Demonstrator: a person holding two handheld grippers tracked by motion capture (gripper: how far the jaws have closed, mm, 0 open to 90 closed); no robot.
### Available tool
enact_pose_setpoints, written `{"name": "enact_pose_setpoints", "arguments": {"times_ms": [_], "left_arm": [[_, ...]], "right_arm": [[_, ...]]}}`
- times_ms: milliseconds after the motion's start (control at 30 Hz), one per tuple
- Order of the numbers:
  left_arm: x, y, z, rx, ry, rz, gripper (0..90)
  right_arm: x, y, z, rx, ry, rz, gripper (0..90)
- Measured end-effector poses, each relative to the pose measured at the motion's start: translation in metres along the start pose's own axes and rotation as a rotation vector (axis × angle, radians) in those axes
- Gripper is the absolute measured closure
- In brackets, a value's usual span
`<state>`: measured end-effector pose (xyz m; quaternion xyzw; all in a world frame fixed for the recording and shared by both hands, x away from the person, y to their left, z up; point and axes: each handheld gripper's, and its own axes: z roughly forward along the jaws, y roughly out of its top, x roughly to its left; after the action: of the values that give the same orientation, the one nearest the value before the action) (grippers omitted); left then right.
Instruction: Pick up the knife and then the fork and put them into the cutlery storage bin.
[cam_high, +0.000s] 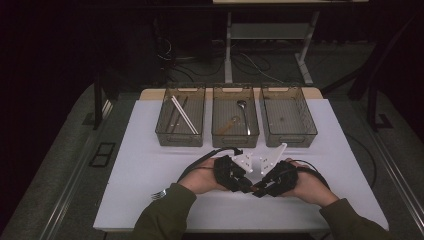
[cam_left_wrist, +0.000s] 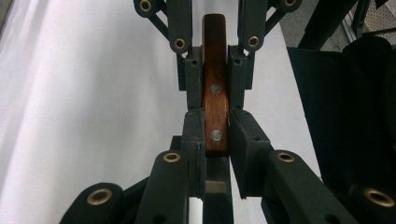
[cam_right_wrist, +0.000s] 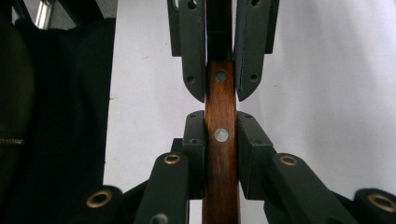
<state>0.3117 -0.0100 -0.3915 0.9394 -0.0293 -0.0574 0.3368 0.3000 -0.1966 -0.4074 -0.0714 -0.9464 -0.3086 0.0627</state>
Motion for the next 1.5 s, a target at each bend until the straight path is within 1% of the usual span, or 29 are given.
{"name": "enact_pose_setpoints", "arguments": {"times_ms": [33,67,167,233,300,333,400,433,467,500,533,567,633,667,800,833,867,933,967,1033,1100,1167,1200,1233,1300,1367,1400,1433,1500], "left_arm": [[0.000,0.000,-0.001,-0.010,0.007,-0.004,74.0],[0.001,0.000,-0.003,-0.019,0.018,-0.012,69.7],[0.002,-0.003,-0.011,-0.068,0.041,-0.038,58.6],[0.003,-0.008,-0.019,-0.103,0.057,-0.062,55.3],[0.002,-0.015,-0.026,-0.142,0.079,-0.089,51.2],[0.002,-0.019,-0.029,-0.157,0.092,-0.110,48.5],[0.002,-0.028,-0.036,-0.175,0.130,-0.135,45.5],[0.002,-0.033,-0.039,-0.195,0.141,-0.157,42.7],[0.001,-0.039,-0.042,-0.217,0.139,-0.174,40.0],[0.000,-0.044,-0.044,-0.229,0.152,-0.186,38.5],[-0.002,-0.050,-0.045,-0.236,0.173,-0.203,35.6],[-0.003,-0.055,-0.047,-0.236,0.182,-0.221,33.3],[-0.008,-0.066,-0.048,-0.248,0.219,-0.247,30.8],[-0.009,-0.071,-0.049,-0.257,0.225,-0.270,29.3],[-0.019,-0.090,-0.052,-0.295,0.313,-0.337,22.0],[-0.022,-0.095,-0.053,-0.304,0.335,-0.352,18.1],[-0.025,-0.099,-0.053,-0.303,0.362,-0.357,16.1],[-0.029,-0.106,-0.055,-0.309,0.384,-0.367,13.1],[-0.032,-0.110,-0.056,-0.318,0.393,-0.387,11.7],[-0.035,-0.118,-0.057,-0.326,0.410,-0.411,7.1],[-0.038,-0.126,-0.057,-0.315,0.421,-0.425,3.3],[-0.042,-0.133,-0.058,-0.321,0.435,-0.430,0.5],[-0.044,-0.136,-0.059,-0.328,0.430,-0.439,0.0],[-0.045,-0.140,-0.060,-0.335,0.431,-0.445,0.0],[-0.048,-0.147,-0.061,-0.338,0.455,-0.449,0.0],[-0.049,-0.152,-0.062,-0.344,0.466,-0.465,0.0],[-0.049,-0.153,-0.063,-0.349,0.468,-0.472,0.0],[-0.049,-0.153,-0.063,-0.351,0.468,-0.474,0.0],[-0.048,-0.152,-0.062,-0.346,0.471,-0.473,0.0]], "right_arm": [[0.000,0.000,-0.001,-0.004,0.001,0.006,75.8],[-0.001,-0.001,-0.001,-0.004,0.001,0.007,75.8],[-0.002,-0.003,-0.002,-0.005,0.000,0.019,75.7],[-0.003,-0.005,-0.004,-0.010,-0.005,0.026,75.7],[-0.004,-0.006,-0.007,-0.015,-0.015,0.039,75.7],[-0.005,-0.007,-0.008,-0.018,-0.013,0.049,75.7],[-0.006,-0.009,-0.011,-0.028,-0.028,0.054,75.7],[-0.007,-0.010,-0.012,-0.030,-0.029,0.059,75.7],[-0.007,-0.011,-0.014,-0.034,-0.038,0.063,75.7],[-0.008,-0.012,-0.015,-0.039,-0.043,0.069,75.7],[-0.009,-0.014,-0.017,-0.039,-0.046,0.079,75.7],[-0.010,-0.015,-0.018,-0.040,-0.053,0.087,75.6],[-0.012,-0.018,-0.021,-0.041,-0.060,0.102,75.6],[-0.013,-0.020,-0.022,-0.040,-0.069,0.107,75.6],[-0.018,-0.027,-0.028,-0.039,-0.105,0.131,75.6],[-0.018,-0.029,-0.030,-0.039,-0.112,0.140,75.6],[-0.019,-0.030,-0.031,-0.038,-0.118,0.150,75.6],[-0.021,-0.033,-0.034,-0.042,-0.132,0.159,75.6],[-0.022,-0.034,-0.035,-0.045,-0.140,0.165,75.6],[-0.023,-0.035,-0.038,-0.050,-0.154,0.177,75.6],[-0.024,-0.036,-0.040,-0.050,-0.167,0.189,75.6],[-0.025,-0.037,-0.041,-0.052,-0.180,0.200,75.6],[-0.026,-0.038,-0.042,-0.053,-0.188,0.211,75.6],[-0.027,-0.038,-0.043,-0.054,-0.195,0.210,75.6],[-0.027,-0.039,-0.045,-0.055,-0.207,0.221,75.6],[-0.028,-0.040,-0.046,-0.059,-0.213,0.241,75.6],[-0.030,-0.040,-0.047,-0.063,-0.220,0.246,75.6],[-0.030,-0.040,-0.048,-0.069,-0.224,0.263,75.6],[-0.031,-0.040,-0.050,-0.084,-0.233,0.283,75.6]]}}
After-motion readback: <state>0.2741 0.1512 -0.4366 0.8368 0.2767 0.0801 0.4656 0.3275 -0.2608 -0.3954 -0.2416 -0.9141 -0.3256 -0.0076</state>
